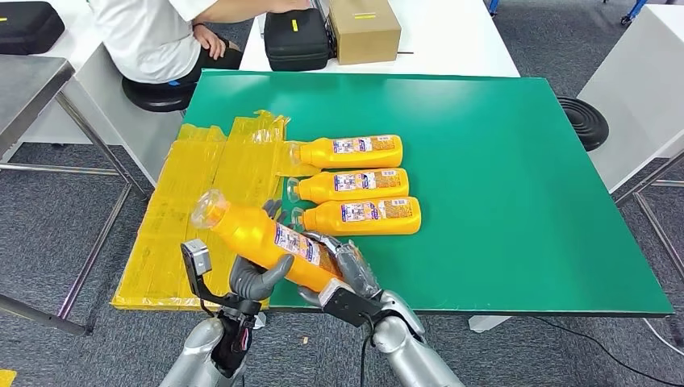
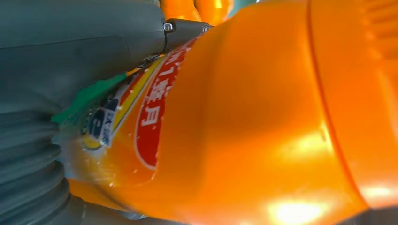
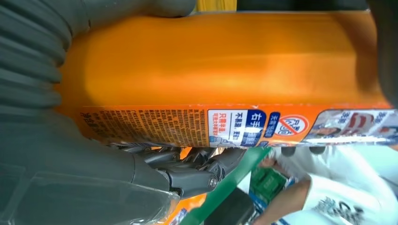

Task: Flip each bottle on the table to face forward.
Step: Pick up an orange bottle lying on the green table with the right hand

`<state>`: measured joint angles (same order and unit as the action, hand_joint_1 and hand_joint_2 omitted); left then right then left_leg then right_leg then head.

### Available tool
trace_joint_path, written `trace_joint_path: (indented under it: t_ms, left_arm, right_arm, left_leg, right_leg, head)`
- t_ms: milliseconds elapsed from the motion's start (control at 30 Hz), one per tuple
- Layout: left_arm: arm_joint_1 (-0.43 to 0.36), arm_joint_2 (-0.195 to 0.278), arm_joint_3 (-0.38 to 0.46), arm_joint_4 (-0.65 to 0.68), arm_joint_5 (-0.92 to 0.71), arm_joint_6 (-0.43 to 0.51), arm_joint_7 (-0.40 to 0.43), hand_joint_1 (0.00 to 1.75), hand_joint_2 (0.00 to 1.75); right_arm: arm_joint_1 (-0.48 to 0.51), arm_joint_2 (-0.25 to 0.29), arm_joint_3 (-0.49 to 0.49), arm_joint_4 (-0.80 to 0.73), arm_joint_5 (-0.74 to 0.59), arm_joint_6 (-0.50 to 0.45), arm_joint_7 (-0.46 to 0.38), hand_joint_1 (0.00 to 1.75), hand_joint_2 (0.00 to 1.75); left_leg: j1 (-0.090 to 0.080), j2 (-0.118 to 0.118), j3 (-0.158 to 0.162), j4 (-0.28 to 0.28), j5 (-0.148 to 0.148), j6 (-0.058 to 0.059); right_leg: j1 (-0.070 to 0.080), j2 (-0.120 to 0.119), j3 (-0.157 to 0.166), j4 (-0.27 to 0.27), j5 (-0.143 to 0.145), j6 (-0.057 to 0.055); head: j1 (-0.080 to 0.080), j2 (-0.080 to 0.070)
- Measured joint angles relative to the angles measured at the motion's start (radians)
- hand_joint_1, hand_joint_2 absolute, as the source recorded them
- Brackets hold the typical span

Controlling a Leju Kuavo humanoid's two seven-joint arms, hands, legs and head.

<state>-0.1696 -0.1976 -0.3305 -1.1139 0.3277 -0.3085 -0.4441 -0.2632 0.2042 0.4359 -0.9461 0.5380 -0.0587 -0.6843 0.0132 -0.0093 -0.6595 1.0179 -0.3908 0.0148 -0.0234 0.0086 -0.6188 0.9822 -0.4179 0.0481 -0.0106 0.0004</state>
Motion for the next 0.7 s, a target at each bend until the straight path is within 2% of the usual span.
trace_joint_path:
  t_ms: [700]
  left_arm:
    - [0.006, 0.002, 0.009, 0.036, 0.032, 0.012, -0.007, 0.0, 1.75]
  right_arm:
    - [-0.058, 0.006, 0.066, 0.103, 0.038, 0.039, 0.024, 1.75, 1.75]
  left_leg:
    - [0.0, 0.0, 0.0, 0.0, 0.0, 0.0]
  right_leg:
    - [0.0, 0.0, 0.0, 0.0, 0.0, 0.0]
  head:
    - [0.0, 0.0]
